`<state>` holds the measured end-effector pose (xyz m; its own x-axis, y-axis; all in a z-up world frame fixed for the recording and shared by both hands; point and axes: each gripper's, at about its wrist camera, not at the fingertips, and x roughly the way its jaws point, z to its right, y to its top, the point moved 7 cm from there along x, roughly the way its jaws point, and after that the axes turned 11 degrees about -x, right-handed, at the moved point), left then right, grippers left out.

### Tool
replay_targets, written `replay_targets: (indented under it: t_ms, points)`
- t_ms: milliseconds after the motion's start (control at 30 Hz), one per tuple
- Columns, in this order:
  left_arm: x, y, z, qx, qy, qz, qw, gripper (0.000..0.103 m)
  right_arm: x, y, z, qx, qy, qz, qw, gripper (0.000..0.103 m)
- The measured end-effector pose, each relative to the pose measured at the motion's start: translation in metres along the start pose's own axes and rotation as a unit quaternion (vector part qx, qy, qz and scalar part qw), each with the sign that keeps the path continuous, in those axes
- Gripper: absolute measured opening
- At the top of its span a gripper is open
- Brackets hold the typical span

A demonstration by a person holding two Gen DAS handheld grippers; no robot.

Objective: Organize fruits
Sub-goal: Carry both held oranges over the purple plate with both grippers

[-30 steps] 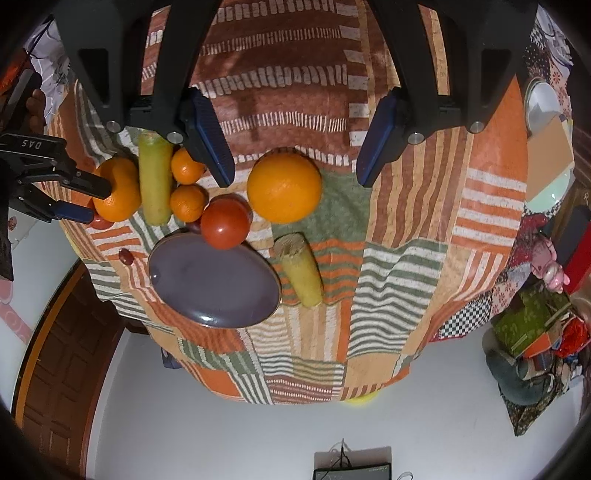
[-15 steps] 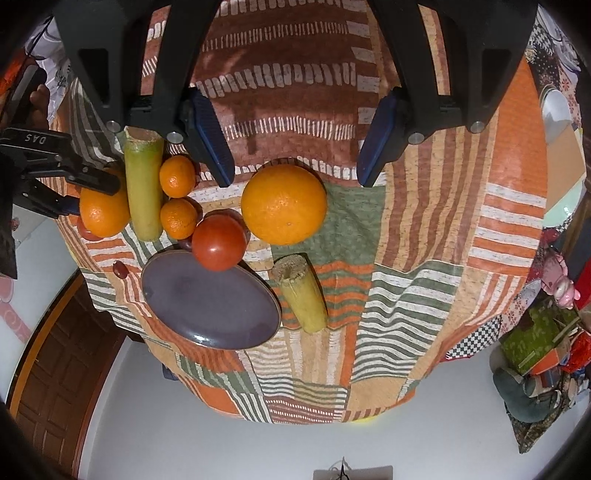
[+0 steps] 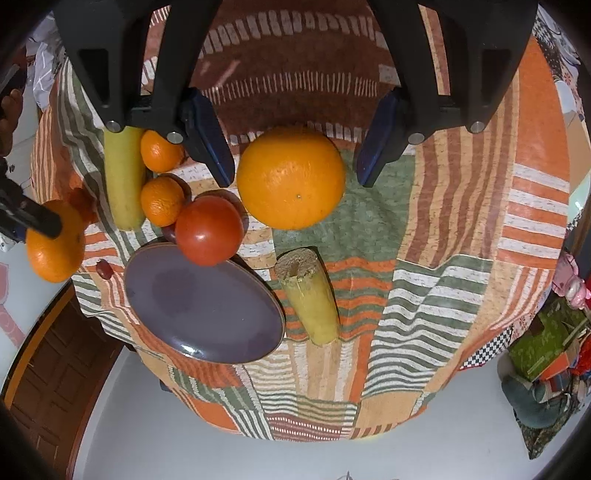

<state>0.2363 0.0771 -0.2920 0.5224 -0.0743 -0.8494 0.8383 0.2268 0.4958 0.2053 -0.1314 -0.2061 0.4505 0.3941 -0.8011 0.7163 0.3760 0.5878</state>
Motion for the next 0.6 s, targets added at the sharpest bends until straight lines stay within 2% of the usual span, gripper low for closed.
replay_targets:
  t_ms: [300,600]
  points:
    - [0.019,0.005,0.005,-0.002,-0.002,-0.007,1.0,0.069,0.009,0.003,0.007,0.006,0.003,-0.005,1.0,0.065]
    - [0.017,0.006,0.005,-0.006,0.001,0.002,1.0,0.067,0.013,0.006,0.009,0.007,0.005,-0.001,1.0,0.065]
